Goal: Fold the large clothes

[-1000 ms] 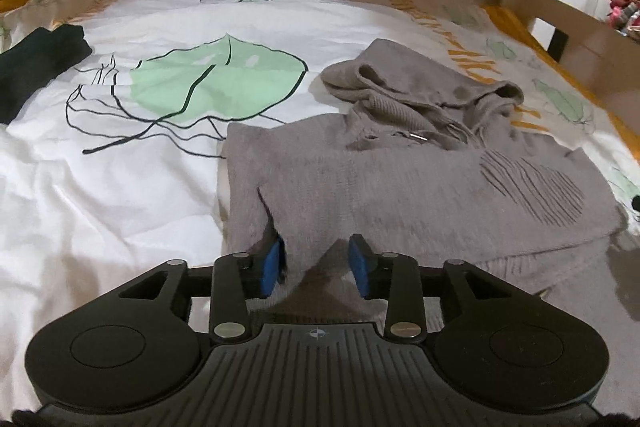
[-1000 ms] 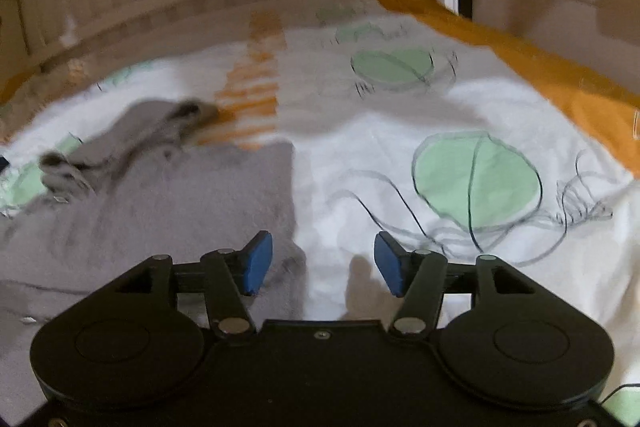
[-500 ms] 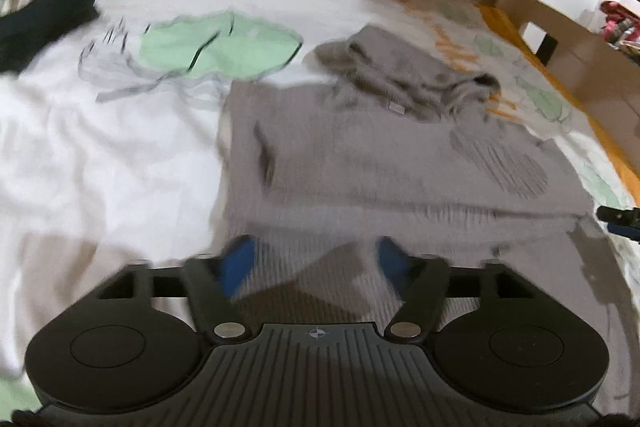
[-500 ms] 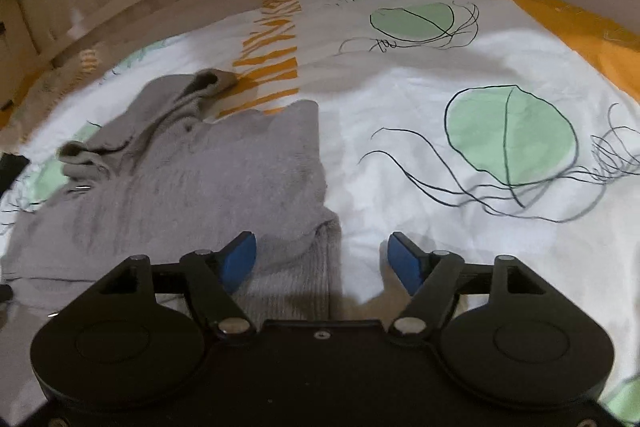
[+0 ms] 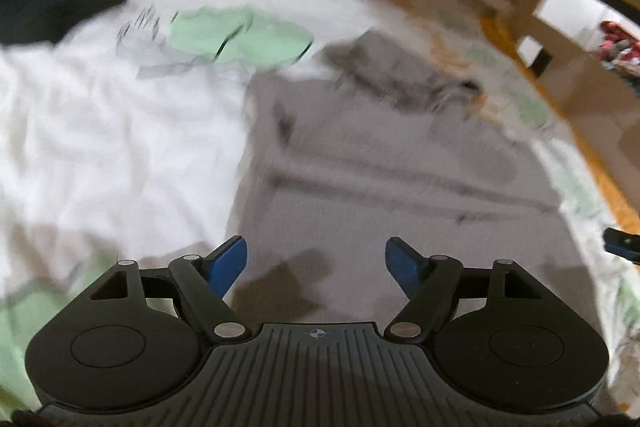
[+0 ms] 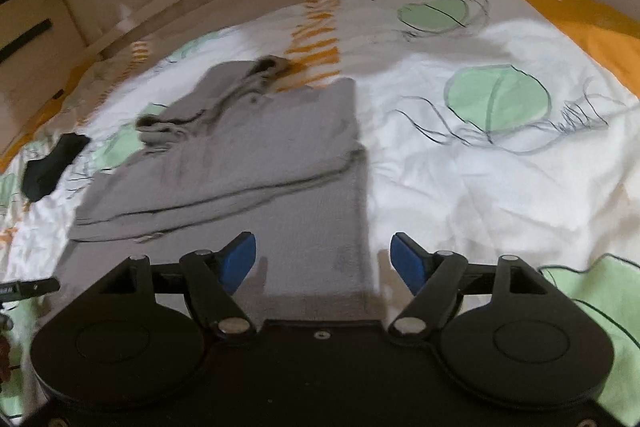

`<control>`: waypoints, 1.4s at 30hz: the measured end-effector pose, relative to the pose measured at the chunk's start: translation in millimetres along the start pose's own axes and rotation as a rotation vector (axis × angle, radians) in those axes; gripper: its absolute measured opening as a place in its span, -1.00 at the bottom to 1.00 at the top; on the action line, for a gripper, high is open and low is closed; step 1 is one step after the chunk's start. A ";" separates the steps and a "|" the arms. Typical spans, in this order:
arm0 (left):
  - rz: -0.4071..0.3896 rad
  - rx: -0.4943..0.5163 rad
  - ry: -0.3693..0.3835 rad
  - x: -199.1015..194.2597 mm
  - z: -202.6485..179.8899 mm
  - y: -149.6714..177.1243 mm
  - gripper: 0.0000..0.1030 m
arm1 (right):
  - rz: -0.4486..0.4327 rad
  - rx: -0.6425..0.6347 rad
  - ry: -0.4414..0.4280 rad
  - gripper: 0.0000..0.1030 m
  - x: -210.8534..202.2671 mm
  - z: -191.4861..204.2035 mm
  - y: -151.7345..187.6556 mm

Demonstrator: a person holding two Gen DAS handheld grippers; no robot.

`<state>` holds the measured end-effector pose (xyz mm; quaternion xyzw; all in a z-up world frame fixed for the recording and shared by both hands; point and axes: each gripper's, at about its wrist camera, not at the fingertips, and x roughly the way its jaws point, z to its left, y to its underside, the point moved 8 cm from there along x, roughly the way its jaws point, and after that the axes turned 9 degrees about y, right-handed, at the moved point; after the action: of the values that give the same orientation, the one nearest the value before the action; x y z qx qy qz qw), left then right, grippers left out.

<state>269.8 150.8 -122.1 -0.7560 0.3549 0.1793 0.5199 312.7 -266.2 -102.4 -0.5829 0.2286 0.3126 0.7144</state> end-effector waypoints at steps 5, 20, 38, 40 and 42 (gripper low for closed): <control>-0.048 0.112 0.006 12.0 -23.2 -61.9 0.46 | -0.031 -0.060 -0.057 0.49 5.1 30.7 -42.1; -0.066 0.069 0.041 168.5 -13.6 -191.8 0.45 | -0.089 -0.138 -0.133 0.49 144.6 89.5 -172.5; 0.021 0.001 -0.048 236.1 63.6 -173.1 -0.41 | 0.072 -0.035 -0.098 -0.63 253.7 57.5 -143.2; 0.031 0.028 -0.082 232.3 64.8 -175.5 -0.45 | 0.071 -0.005 -0.131 -0.62 248.4 50.1 -139.8; 0.046 0.063 -0.082 228.4 61.6 -183.5 -0.44 | 0.057 -0.003 -0.138 -0.43 239.9 47.8 -147.5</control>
<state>564.7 165.1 -171.7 -0.7228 0.3561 0.2111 0.5533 583.9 -194.8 -156.1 -0.5542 0.1950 0.3727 0.7183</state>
